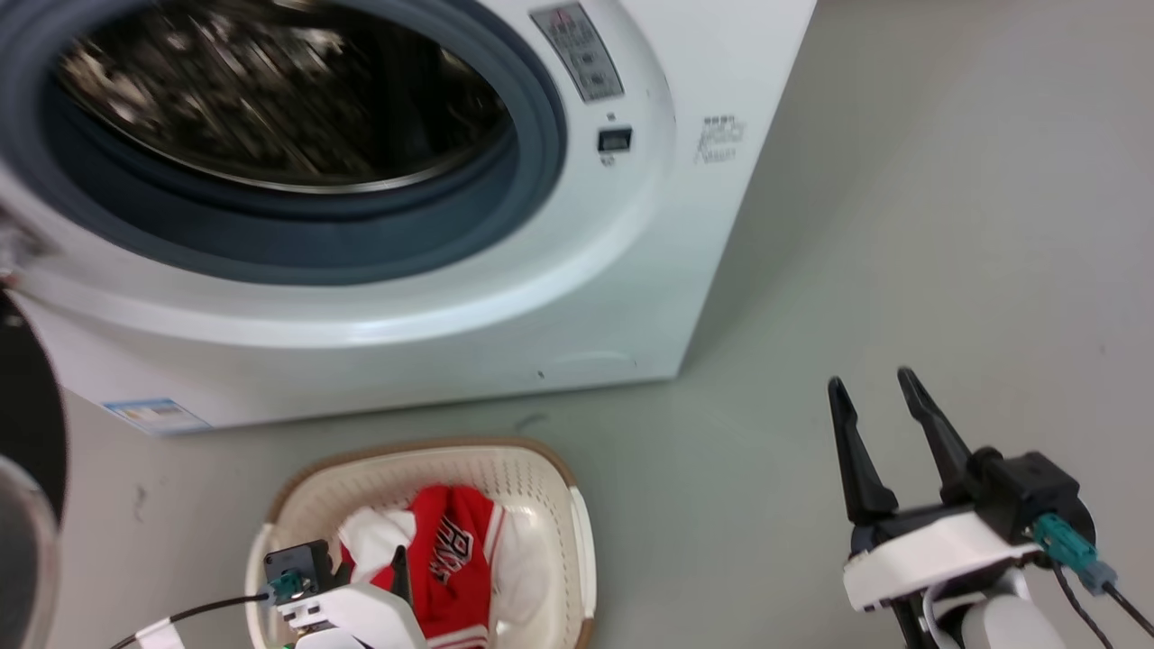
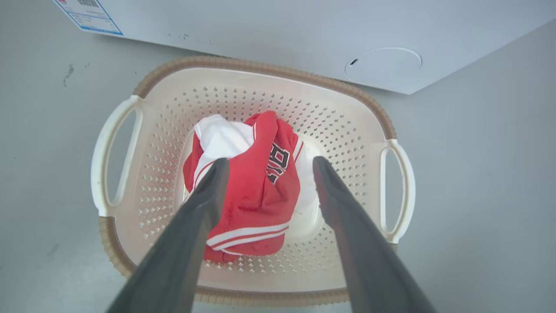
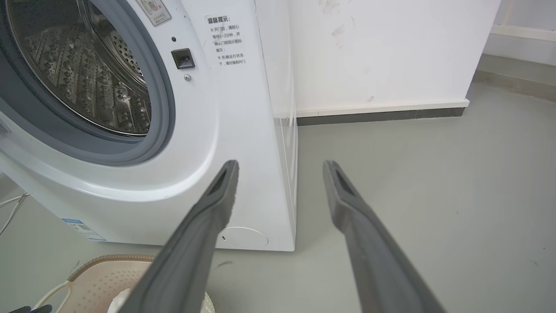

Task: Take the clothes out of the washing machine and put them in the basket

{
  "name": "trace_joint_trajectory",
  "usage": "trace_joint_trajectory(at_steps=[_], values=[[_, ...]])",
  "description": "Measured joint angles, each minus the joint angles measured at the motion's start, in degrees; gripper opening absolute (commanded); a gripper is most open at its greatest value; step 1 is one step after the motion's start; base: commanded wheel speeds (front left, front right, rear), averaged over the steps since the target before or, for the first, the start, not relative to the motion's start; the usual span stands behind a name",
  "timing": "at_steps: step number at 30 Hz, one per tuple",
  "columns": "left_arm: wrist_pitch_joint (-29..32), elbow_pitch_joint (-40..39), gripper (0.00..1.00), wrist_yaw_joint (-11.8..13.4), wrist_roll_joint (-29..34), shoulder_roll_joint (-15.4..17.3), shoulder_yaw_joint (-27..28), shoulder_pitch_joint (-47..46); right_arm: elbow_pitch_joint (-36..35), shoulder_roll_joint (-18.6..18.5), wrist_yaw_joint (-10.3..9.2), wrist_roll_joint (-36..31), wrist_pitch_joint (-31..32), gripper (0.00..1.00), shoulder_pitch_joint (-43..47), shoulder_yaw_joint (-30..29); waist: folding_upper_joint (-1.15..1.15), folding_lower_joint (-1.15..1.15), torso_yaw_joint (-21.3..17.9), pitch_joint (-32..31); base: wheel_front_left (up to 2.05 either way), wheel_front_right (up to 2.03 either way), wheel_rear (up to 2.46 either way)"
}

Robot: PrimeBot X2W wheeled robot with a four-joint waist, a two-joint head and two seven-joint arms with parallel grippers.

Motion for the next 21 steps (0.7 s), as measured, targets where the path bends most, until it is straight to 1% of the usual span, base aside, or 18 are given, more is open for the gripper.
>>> trace_joint_trajectory(at_steps=[7, 9, 14, 19, 20, 21], values=[[0.0, -17.8, 1.0, 1.8, 2.6, -0.1, 1.8, 5.9, -2.5, 0.0, 0.0, -1.7, 1.9, 1.0, 3.9, -3.2, 0.0, -0.01, 2.8, -6.8, 0.0, 0.0, 0.0], [0.0, -23.1, 1.0, 2.1, 3.6, -0.1, 1.9, 7.2, -3.4, 0.0, 0.0, -3.4, 2.4, 1.0, 4.7, -4.5, 0.0, -0.01, 3.5, -8.3, 0.0, 0.0, 0.0], [0.0, -36.4, 1.0, 3.2, 6.8, -0.2, 1.5, 10.3, -5.2, 0.0, 0.0, -4.4, 3.6, 1.0, 6.6, -5.9, 0.0, -0.01, 4.9, -11.4, 0.0, 0.0, 0.0], [0.0, -47.1, 1.0, 3.8, 11.1, -0.2, 1.0, 13.4, -7.2, 0.0, 0.0, -5.2, 4.9, 1.0, 8.7, -6.9, 0.0, -0.01, 5.4, -14.1, 0.0, 0.0, 0.0], [0.0, -47.1, 1.0, 3.8, 11.1, -0.2, 1.0, 13.4, -7.2, 0.0, 0.0, -5.2, 4.9, 1.0, 8.7, -6.9, 0.0, -0.01, 5.4, -14.1, 0.0, 0.0, 0.0], [0.0, -50.4, 1.0, 3.8, 12.5, -0.1, 0.7, 14.3, -8.4, 0.0, 0.0, -5.5, 5.2, 1.0, 9.1, -7.1, 0.0, -0.01, 5.6, -14.7, 0.0, 0.0, 0.0]])
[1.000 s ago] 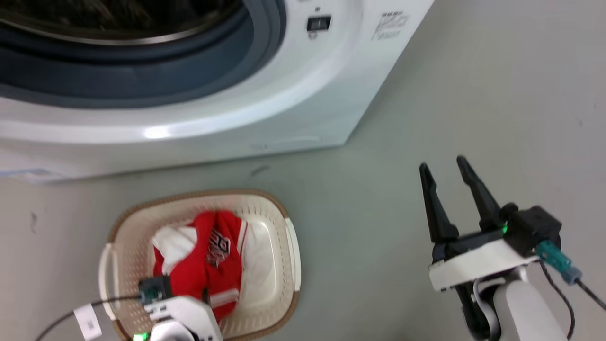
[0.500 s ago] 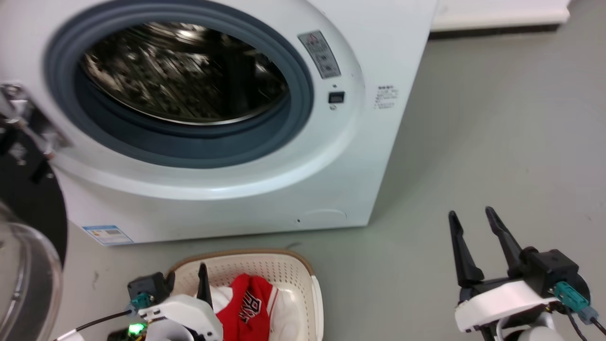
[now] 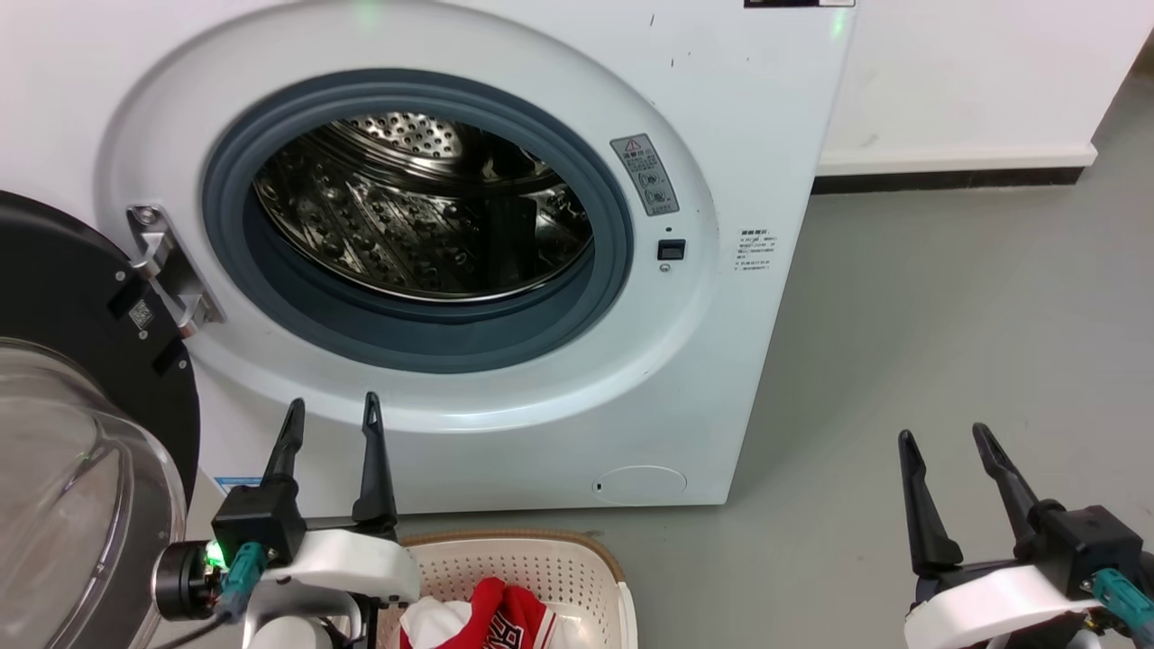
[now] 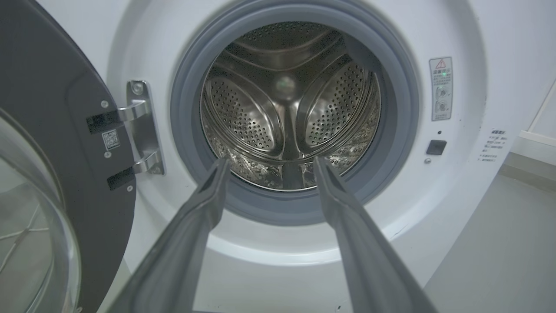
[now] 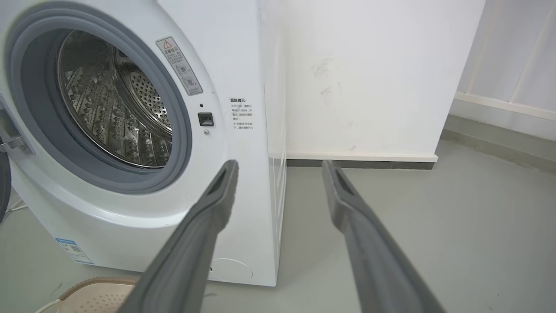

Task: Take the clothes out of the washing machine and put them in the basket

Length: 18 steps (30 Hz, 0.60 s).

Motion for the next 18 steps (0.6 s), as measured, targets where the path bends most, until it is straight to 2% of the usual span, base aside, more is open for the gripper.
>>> trace_joint_trajectory(at_steps=[10, 18], values=[[0.0, -5.0, 1.0, 0.9, 3.9, 1.1, -2.1, 5.7, -3.3, 0.0, 0.0, -0.9, 1.3, 1.0, 2.1, -0.2, 0.0, 0.0, 0.2, -1.7, 0.0, 0.0, 0.0], [1.0, -5.8, 1.0, 1.5, 3.2, 1.0, -2.5, 8.2, -3.4, 0.0, 0.0, -0.5, 1.6, 1.0, 3.3, -0.1, 0.0, 0.01, 0.7, -2.1, 0.0, 0.0, 0.0]])
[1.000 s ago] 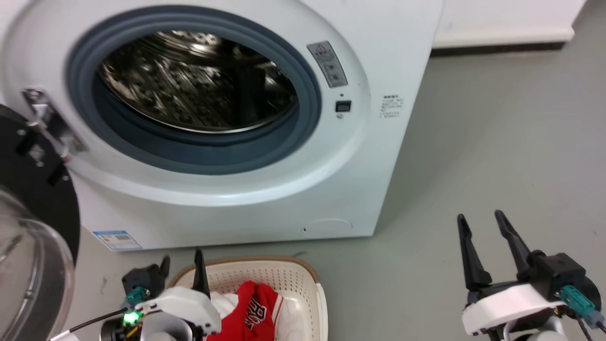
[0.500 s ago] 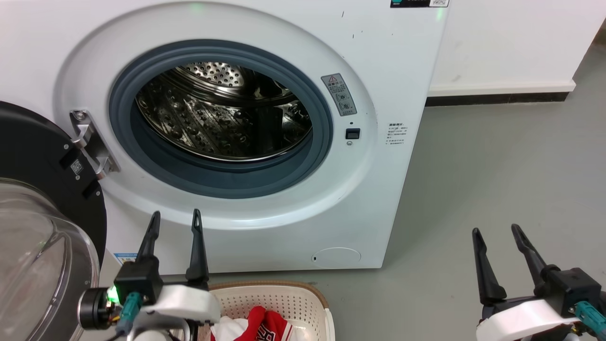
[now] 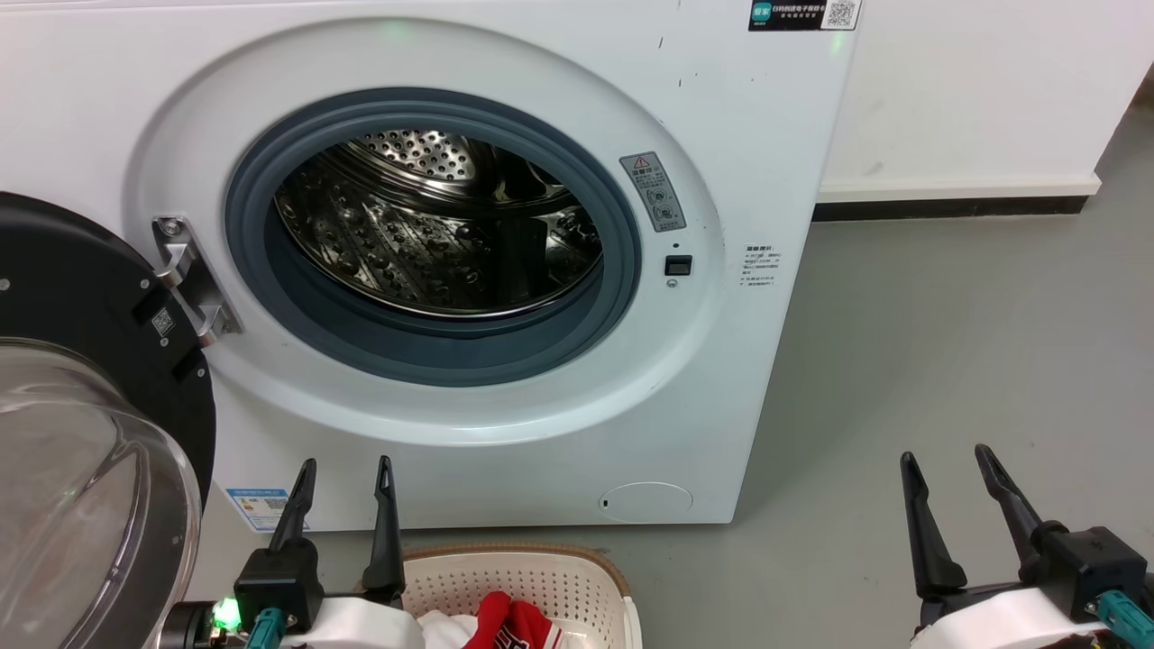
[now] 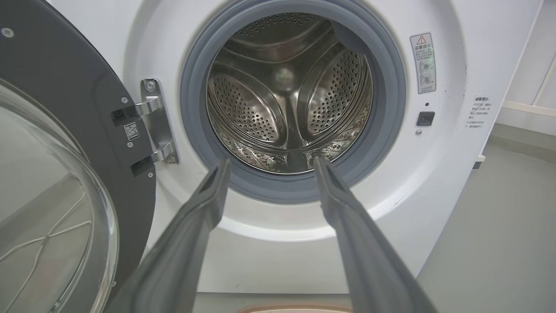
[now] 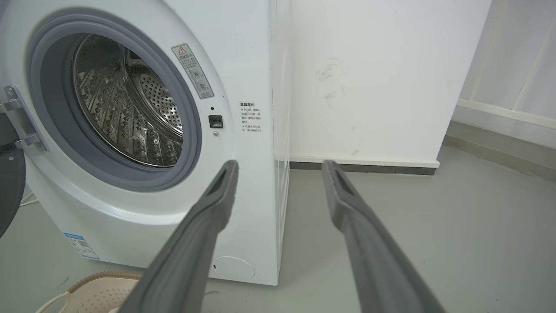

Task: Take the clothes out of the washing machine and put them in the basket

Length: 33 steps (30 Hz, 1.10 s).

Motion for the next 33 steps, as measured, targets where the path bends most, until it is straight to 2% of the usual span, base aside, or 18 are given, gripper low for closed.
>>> trace_joint_trajectory(at_steps=[21, 22, 25, 33], values=[[1.3, -0.1, 1.0, 0.2, -1.7, 0.7, -0.8, 0.4, 0.7, 0.0, 0.01, 1.2, -0.2, 1.0, 0.2, 0.2, 0.0, 0.01, 0.0, 0.2, 0.0, 0.0, 0.0], [1.3, 0.0, 0.0, 0.2, -1.7, 0.7, -0.8, 0.4, 0.8, 0.0, 0.01, 1.2, -0.2, 0.0, 0.3, 0.2, 0.0, 0.0, 0.0, 0.3, 0.0, 0.0, 0.0], [1.9, 1.5, 0.0, 0.0, -2.8, 0.5, -0.5, 0.9, 1.7, 0.0, 0.01, 2.2, -0.2, 0.0, 0.8, 0.5, 0.0, 0.01, 0.0, 0.3, 0.0, 0.0, 0.0], [4.3, 2.4, 0.0, -1.2, -12.4, 0.5, 0.7, 0.5, 3.3, -0.2, 0.01, 12.9, 0.8, 0.0, 0.5, 0.5, 0.0, 0.01, 0.1, 0.5, 0.0, 0.0, 0.0]])
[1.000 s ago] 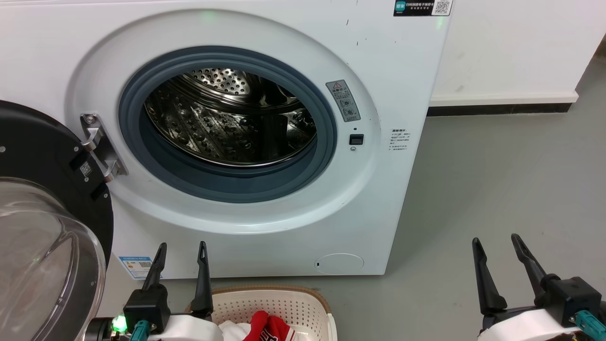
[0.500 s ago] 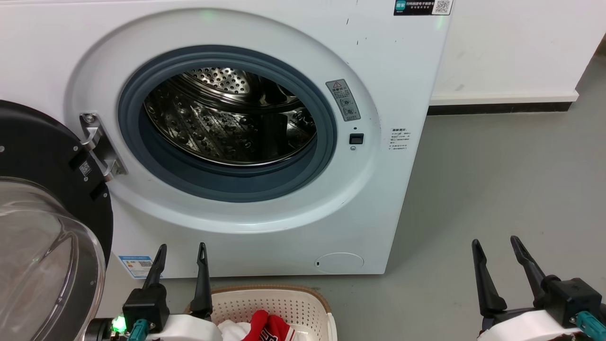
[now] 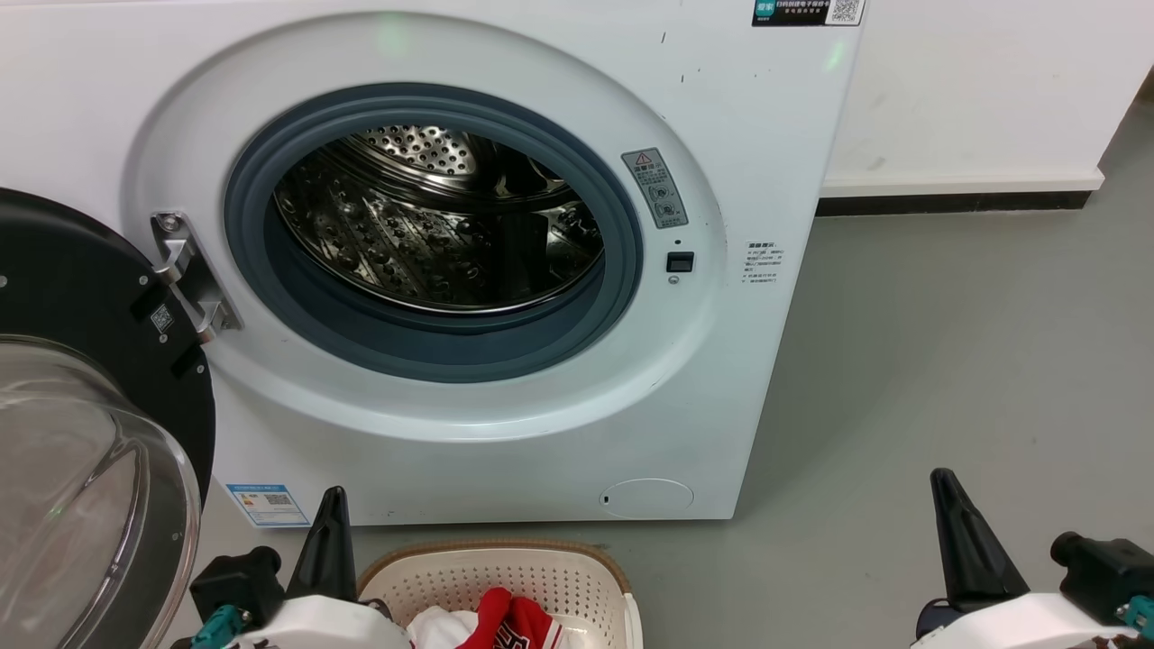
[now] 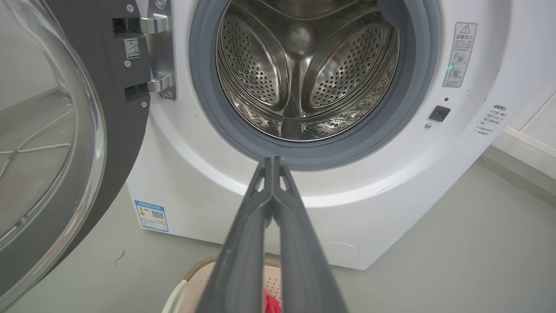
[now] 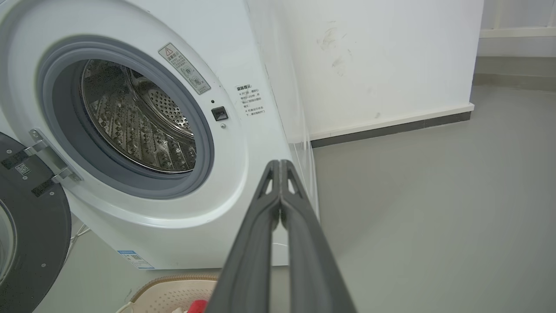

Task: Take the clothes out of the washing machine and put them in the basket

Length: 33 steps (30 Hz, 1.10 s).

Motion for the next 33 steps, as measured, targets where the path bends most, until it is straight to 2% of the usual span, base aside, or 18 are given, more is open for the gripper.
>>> trace_joint_trajectory(at_steps=[19, 33], values=[[4.0, 1.3, 0.0, -2.6, -19.7, -0.5, 2.2, -2.1, 3.6, -0.8, -0.01, 21.0, 2.2, 0.0, -3.5, -0.1, 0.0, 0.0, 0.3, 0.4, 0.0, 0.0, 0.0], [6.3, 2.2, 0.0, -4.0, -30.3, -0.7, 3.6, -3.2, 5.5, -1.1, -0.01, 32.1, 3.4, 0.0, -5.0, -0.3, 0.0, 0.0, 0.5, 0.6, 0.0, 0.0, 0.0]])
